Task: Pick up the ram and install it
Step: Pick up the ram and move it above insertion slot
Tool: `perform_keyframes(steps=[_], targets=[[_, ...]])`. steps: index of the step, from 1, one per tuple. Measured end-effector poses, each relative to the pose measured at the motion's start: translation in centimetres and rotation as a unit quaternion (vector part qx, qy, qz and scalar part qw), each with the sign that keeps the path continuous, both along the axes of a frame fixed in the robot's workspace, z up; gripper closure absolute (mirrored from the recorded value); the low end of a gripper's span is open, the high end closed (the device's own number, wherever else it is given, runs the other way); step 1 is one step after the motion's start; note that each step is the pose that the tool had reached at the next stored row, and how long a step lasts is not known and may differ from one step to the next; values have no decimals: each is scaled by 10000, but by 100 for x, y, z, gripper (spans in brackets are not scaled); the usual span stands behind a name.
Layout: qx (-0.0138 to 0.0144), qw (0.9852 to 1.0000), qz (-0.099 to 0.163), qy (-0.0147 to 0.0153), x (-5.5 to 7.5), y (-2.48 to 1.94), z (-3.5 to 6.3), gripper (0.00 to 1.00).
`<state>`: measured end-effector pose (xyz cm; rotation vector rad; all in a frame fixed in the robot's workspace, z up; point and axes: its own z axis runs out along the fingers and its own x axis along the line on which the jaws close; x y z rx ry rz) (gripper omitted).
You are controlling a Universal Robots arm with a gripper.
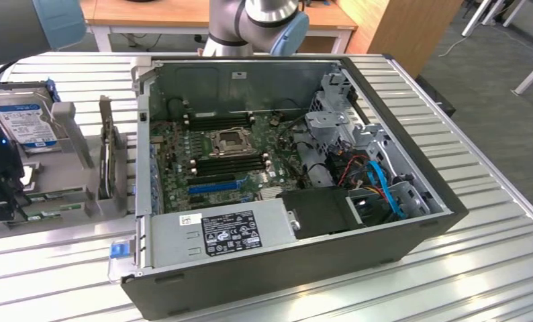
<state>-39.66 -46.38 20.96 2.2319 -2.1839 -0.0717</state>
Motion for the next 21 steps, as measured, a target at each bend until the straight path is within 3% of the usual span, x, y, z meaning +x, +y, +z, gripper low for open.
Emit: perform_keyframes(steps=[16, 21], targets=[[-1, 10000, -1, 7, 246, -27, -3, 67], [-1, 10000, -1, 7, 266, -29, -4, 67]])
